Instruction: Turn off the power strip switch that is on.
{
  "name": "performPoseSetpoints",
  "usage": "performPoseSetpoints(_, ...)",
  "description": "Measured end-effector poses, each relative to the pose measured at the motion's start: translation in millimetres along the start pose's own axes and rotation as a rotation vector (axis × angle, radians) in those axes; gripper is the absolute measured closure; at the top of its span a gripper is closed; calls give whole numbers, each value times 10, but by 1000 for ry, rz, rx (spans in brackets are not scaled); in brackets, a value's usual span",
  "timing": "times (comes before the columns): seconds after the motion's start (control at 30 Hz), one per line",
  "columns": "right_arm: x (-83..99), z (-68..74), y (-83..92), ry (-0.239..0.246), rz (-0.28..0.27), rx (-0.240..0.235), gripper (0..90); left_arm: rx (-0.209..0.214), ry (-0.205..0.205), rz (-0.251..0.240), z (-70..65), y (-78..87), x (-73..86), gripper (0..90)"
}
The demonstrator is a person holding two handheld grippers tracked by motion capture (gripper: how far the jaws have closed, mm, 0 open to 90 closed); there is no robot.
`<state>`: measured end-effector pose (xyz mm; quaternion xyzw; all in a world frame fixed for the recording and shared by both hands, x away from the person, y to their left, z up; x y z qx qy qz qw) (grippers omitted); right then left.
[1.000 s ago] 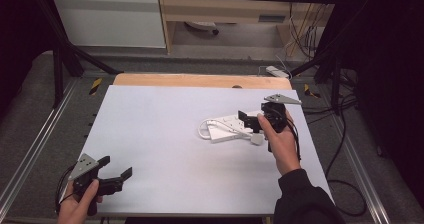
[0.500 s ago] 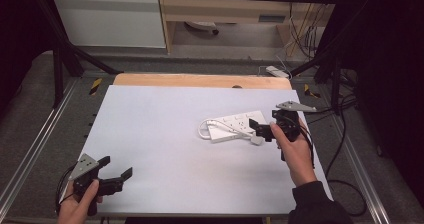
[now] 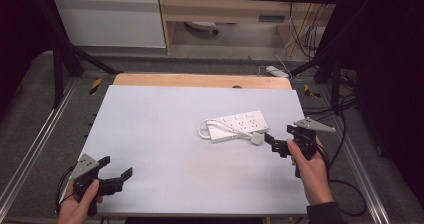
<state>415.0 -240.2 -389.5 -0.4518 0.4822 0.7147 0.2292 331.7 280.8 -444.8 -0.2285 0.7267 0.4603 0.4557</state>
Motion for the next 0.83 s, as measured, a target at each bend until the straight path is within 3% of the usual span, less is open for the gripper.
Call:
performPoseSetpoints(0.37, 364, -71, 16, -31, -6, 3, 60, -1, 0, 0, 2, 1, 1, 59)
performPoseSetpoints(0.67, 654, -57, -81, -2, 1, 21, 55, 0, -1, 0, 0, 0, 0, 59)
performPoseSetpoints(0.83, 785, -48, -139, 26, 39, 29, 52, 3, -2, -3, -2, -3, -2, 59)
Point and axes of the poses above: each handheld gripper's, and its own axes: y roughly backward along the jaws, x roughly out of its underside, z roughly to its left, the point moved 5 cm from there along -y, roughly forward along the jaws, and after that the axes turned 2 degrees about y, right-handed, at the moved point
